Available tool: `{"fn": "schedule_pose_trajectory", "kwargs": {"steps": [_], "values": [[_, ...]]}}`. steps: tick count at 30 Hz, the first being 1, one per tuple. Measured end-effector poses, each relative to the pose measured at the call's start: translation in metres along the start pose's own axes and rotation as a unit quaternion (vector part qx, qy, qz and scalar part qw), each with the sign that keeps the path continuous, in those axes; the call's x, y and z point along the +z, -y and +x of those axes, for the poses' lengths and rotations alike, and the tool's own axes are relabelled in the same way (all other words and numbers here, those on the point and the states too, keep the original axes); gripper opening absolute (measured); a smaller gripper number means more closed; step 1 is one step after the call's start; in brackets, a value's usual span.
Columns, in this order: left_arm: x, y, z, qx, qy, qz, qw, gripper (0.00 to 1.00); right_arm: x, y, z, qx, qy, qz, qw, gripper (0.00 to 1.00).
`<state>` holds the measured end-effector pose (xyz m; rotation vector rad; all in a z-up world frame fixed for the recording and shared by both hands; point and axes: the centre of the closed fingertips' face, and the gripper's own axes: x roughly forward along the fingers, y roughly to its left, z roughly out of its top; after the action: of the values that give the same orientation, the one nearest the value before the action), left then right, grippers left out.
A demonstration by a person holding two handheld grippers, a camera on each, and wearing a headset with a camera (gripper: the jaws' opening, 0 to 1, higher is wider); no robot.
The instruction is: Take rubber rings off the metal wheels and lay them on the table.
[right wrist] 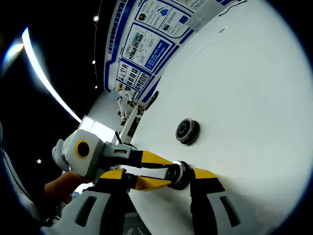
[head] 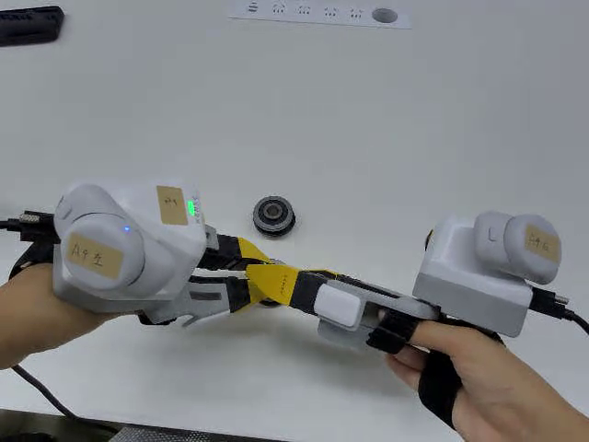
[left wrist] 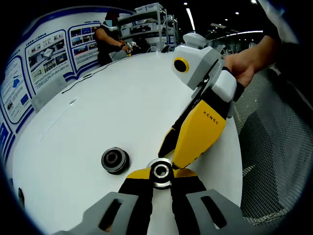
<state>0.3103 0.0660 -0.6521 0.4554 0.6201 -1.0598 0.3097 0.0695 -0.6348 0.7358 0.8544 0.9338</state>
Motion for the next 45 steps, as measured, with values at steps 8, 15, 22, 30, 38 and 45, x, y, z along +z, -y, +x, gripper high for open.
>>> {"fn": "schedule_pose_trajectory", "kwargs": {"steps": [8, 15, 22, 30, 38, 45], "values": [[0.000, 0.000, 0.000, 0.001, 0.000, -0.002, 1.0000, 0.13, -0.003, -0.002, 0.002, 0.003, -0.004, 0.005, 1.0000, 0.53], [0.000, 0.000, 0.000, 0.001, -0.001, -0.001, 1.0000, 0.13, -0.006, 0.001, 0.000, -0.002, -0.011, 0.010, 0.9999, 0.51], [0.000, 0.001, 0.000, 0.002, -0.003, 0.000, 1.0000, 0.13, -0.010, 0.001, -0.001, -0.015, -0.020, -0.003, 0.9997, 0.50], [0.000, 0.001, 0.000, 0.004, -0.004, -0.001, 1.0000, 0.13, -0.010, -0.001, -0.001, -0.016, -0.021, 0.011, 0.9996, 0.50], [0.000, 0.001, 0.000, 0.005, -0.004, -0.002, 1.0000, 0.13, -0.012, 0.002, 0.000, -0.028, -0.027, 0.009, 0.9992, 0.46], [0.000, 0.000, 0.000, 0.008, -0.005, -0.003, 1.0000, 0.13, -0.013, 0.000, 0.001, -0.041, -0.034, -0.014, 0.9985, 0.48]]}}
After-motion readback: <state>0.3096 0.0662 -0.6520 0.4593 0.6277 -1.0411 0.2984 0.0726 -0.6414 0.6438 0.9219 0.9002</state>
